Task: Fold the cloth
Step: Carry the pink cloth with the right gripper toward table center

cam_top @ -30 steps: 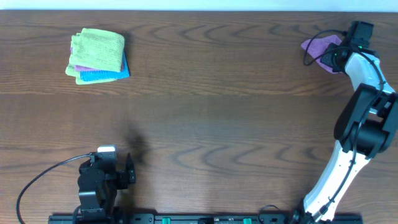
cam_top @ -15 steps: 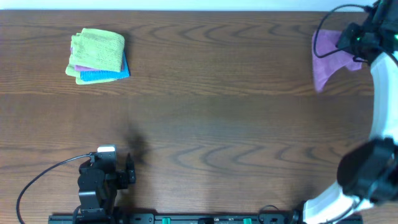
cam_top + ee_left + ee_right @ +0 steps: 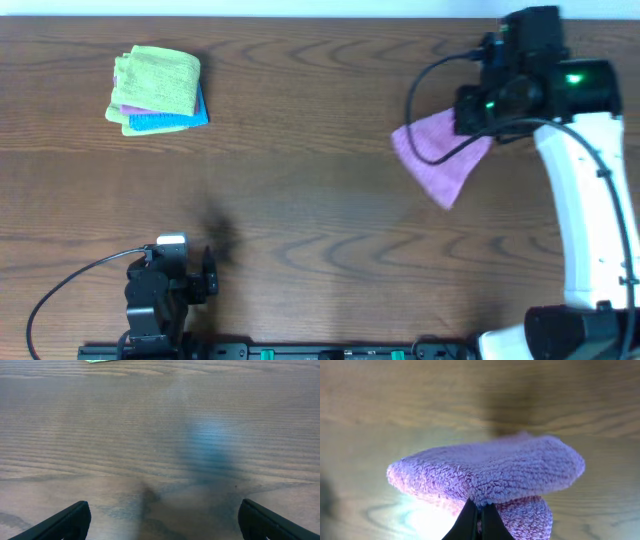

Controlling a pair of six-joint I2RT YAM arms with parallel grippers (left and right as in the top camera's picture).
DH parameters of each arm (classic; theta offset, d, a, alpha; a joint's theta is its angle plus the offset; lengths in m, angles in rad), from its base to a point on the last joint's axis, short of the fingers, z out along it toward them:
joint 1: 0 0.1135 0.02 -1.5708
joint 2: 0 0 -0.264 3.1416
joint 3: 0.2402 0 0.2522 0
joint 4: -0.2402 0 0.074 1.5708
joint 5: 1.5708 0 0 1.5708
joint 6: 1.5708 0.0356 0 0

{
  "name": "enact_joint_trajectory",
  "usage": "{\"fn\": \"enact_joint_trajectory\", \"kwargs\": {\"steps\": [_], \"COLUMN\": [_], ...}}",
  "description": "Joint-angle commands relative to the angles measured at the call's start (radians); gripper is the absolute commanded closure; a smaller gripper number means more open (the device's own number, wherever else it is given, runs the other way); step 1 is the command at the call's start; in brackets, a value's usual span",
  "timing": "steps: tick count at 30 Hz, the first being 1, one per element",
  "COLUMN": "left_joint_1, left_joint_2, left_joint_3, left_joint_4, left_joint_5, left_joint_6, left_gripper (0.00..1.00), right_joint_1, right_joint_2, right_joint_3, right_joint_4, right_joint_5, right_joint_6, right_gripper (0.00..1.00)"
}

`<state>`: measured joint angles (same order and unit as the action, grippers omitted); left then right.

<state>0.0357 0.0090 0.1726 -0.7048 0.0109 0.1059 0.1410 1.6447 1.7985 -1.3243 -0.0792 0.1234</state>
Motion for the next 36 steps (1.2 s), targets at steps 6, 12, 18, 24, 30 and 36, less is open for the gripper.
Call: {"fn": "enact_joint_trajectory", "kwargs": {"steps": [6,12,18,24,30,36], "left_joint_1": [0.002,0.002,0.002,0.002,0.002,0.002], "left_joint_2": [-0.005,-0.005,-0.005,-0.005,-0.005,-0.005], "left_joint_3": [-0.013,-0.013,-0.013,-0.013,-0.013,-0.013], "left_joint_4": [-0.026,-0.026,-0.026,-0.026,-0.026,-0.026], "left_joint_5": [-0.014,-0.014,-0.014,-0.014,-0.014,-0.014], "left_joint_6": [0.01,0.01,0.01,0.01,0.01,0.01], "left_gripper": [0.05,0.05,0.05,0.05,0.05,0.05], "right_joint_1": [0.185,0.227,0.233,0.318,0.47,0.547], "right_joint_2": [-0.007,0.029,0.11,0.203,0.338,0.301], "right_joint_3": [-0.154,-0.358,-0.395,-0.395,-0.394,-0.391], "right_joint_4": [0.129,0.385,0.51,0.698,0.853,0.853], "right_joint_5": [-0.003,0.004,-0.048,-0.163,-0.348,-0.34], "right_joint_6": [-0.027,-0.016,-0.044,-0.05,-0.05,-0.015], "right_gripper": [0.99,0.99,0.99,0.99,0.39,0.23]}}
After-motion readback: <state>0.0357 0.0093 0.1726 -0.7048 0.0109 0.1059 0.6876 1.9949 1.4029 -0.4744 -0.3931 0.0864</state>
